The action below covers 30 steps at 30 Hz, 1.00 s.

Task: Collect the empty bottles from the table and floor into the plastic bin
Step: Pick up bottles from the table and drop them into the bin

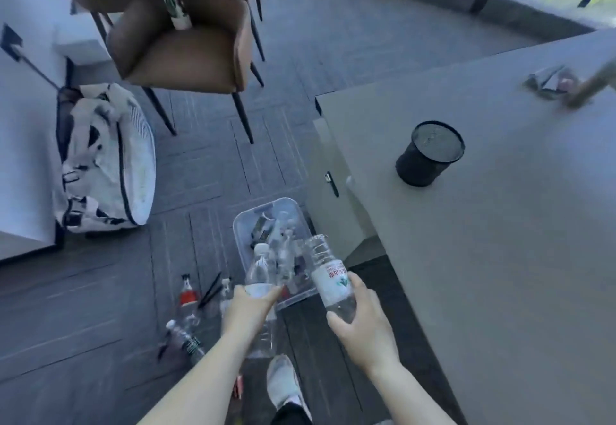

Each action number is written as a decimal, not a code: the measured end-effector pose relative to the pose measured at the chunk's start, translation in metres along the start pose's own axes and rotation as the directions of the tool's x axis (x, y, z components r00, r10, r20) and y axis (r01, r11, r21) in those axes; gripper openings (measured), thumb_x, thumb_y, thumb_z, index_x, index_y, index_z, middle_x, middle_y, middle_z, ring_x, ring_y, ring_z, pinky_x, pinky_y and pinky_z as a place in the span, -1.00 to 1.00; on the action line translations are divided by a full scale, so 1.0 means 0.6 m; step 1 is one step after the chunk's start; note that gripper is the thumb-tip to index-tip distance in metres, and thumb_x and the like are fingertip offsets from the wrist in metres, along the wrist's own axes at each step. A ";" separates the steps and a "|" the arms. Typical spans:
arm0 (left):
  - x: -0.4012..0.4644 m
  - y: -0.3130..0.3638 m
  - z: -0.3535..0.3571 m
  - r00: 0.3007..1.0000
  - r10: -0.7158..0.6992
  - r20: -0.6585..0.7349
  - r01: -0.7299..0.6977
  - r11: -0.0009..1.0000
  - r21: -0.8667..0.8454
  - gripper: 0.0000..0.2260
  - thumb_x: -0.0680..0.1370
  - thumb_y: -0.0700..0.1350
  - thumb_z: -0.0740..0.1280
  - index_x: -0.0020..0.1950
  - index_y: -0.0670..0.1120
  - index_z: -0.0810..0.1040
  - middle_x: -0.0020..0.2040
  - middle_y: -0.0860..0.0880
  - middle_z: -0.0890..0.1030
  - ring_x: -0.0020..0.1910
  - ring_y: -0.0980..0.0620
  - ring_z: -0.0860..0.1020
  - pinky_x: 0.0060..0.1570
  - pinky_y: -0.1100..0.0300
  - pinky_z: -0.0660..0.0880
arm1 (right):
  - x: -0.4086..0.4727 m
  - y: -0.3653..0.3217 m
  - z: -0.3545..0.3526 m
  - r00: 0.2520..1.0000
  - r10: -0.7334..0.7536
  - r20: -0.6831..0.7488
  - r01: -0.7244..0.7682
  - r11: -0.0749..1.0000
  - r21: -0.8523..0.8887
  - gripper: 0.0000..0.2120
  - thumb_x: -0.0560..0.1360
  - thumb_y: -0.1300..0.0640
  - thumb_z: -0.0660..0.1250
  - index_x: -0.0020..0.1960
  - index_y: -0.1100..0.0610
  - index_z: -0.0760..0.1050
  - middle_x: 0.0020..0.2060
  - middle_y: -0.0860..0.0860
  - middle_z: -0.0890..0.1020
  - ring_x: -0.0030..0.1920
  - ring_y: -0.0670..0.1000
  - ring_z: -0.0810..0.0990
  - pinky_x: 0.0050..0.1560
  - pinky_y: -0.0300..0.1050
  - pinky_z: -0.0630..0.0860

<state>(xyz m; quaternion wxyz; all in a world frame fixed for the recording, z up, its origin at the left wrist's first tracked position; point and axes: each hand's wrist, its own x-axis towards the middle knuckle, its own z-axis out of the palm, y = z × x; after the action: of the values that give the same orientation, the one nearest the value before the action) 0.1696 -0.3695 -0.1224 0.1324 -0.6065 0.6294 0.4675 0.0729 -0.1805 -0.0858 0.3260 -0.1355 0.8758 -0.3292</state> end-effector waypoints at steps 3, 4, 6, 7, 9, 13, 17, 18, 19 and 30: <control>0.089 -0.021 0.008 0.999 -0.054 0.008 0.054 0.998 0.014 -0.08 0.34 0.34 0.41 0.50 -0.16 0.18 0.38 -0.17 0.44 0.26 -0.19 0.47 0.07 0.04 0.44 | 0.050 0.022 0.065 0.992 0.117 0.057 -0.115 0.993 -0.039 -0.27 0.40 -0.06 0.36 0.49 -0.19 0.11 0.25 -0.05 0.40 0.16 -0.02 0.47 0.11 -0.01 0.48; 0.119 -0.022 0.010 0.998 -0.064 0.016 0.064 0.998 0.001 -0.09 0.35 0.33 0.40 0.50 -0.16 0.18 0.39 -0.17 0.43 0.28 -0.19 0.45 0.13 0.02 0.44 | 0.064 0.029 0.081 0.987 0.142 0.070 -0.139 0.989 -0.050 -0.27 0.41 -0.05 0.35 0.49 -0.19 0.10 0.26 -0.04 0.39 0.16 -0.02 0.46 0.10 0.00 0.49; 0.172 -0.019 0.011 0.995 -0.093 0.042 0.095 0.993 -0.066 -0.10 0.36 0.34 0.37 0.49 -0.15 0.18 0.40 -0.17 0.41 0.30 -0.20 0.43 0.21 -0.02 0.42 | 0.088 0.040 0.105 0.982 0.166 0.089 -0.160 0.984 -0.074 -0.28 0.43 -0.05 0.35 0.49 -0.20 0.09 0.27 -0.04 0.38 0.14 -0.03 0.45 0.07 -0.01 0.49; 0.193 -0.015 0.008 0.992 -0.113 0.056 0.119 0.987 -0.104 -0.11 0.37 0.35 0.34 0.50 -0.15 0.18 0.41 -0.17 0.39 0.31 -0.20 0.42 0.22 -0.03 0.40 | 0.097 0.044 0.113 0.980 0.172 0.095 -0.165 0.983 -0.084 -0.28 0.43 -0.05 0.36 0.49 -0.19 0.09 0.29 -0.03 0.38 0.13 -0.03 0.45 0.04 -0.02 0.48; 0.221 -0.012 -0.003 0.988 -0.134 0.071 0.141 0.983 -0.114 -0.20 0.44 0.32 0.25 0.50 -0.15 0.17 0.42 -0.16 0.37 0.32 -0.19 0.40 0.20 -0.02 0.38 | 0.111 0.044 0.123 0.976 0.189 0.111 -0.177 0.978 -0.113 -0.28 0.44 -0.04 0.36 0.50 -0.18 0.09 0.32 -0.02 0.36 0.13 -0.04 0.44 0.01 -0.05 0.46; 0.228 -0.019 -0.025 0.998 -0.042 0.042 0.044 0.999 -0.031 -0.46 0.56 0.11 0.21 0.46 -0.13 0.27 0.36 -0.11 0.45 0.17 -0.09 0.46 0.01 0.11 0.34 | 0.136 0.024 0.125 0.970 0.202 0.133 -0.182 0.972 -0.146 -0.27 0.44 -0.04 0.35 0.51 -0.18 0.07 0.34 -0.02 0.36 0.14 -0.01 0.46 0.02 0.00 0.49; 0.211 -0.027 -0.032 0.996 0.026 0.090 -0.033 0.997 0.075 -0.59 0.59 0.07 0.20 0.38 -0.07 0.37 0.26 -0.05 0.52 0.01 0.01 0.46 -0.05 0.13 0.40 | 0.187 0.014 0.132 0.962 0.224 0.158 -0.200 0.968 -0.153 -0.28 0.45 -0.03 0.34 0.51 -0.16 0.06 0.31 0.02 0.37 0.03 -0.01 0.46 0.01 0.04 0.53; 0.211 -0.029 -0.028 0.995 0.045 0.092 -0.054 0.994 0.098 -0.60 0.59 0.08 0.20 0.38 -0.06 0.37 0.25 -0.03 0.52 0.01 0.03 0.47 -0.07 0.14 0.40 | 0.206 0.016 0.140 0.960 0.231 0.160 -0.207 0.966 -0.154 -0.29 0.45 -0.03 0.34 0.51 -0.15 0.07 0.30 0.03 0.37 0.02 0.00 0.46 0.01 0.06 0.53; 0.213 -0.033 -0.021 0.994 0.065 0.092 -0.076 0.990 0.118 -0.60 0.59 0.08 0.20 0.38 -0.04 0.38 0.24 -0.02 0.53 0.02 0.04 0.48 -0.07 0.15 0.40 | 0.227 0.020 0.149 0.958 0.237 0.161 -0.211 0.964 -0.162 -0.30 0.46 -0.03 0.34 0.50 -0.14 0.07 0.29 0.04 0.38 0.01 0.01 0.45 0.02 0.06 0.53; 0.305 -0.114 0.103 0.992 0.119 0.041 -0.125 0.963 0.240 -0.62 0.58 0.07 0.20 0.38 0.00 0.39 0.22 -0.03 0.49 0.09 -0.03 0.52 0.01 0.02 0.51 | 0.435 0.133 0.313 0.933 0.285 0.219 -0.215 0.931 -0.295 -0.18 0.52 -0.15 0.30 0.57 -0.05 -0.12 0.49 0.12 0.24 0.38 0.17 0.37 0.19 0.10 0.43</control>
<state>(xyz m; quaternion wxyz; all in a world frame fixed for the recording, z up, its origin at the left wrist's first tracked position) 0.1635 -0.4282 -0.3184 0.1846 -0.5397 0.7161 0.4022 -0.0010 -0.3307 -0.3719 0.4557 -0.1060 0.8721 -0.1437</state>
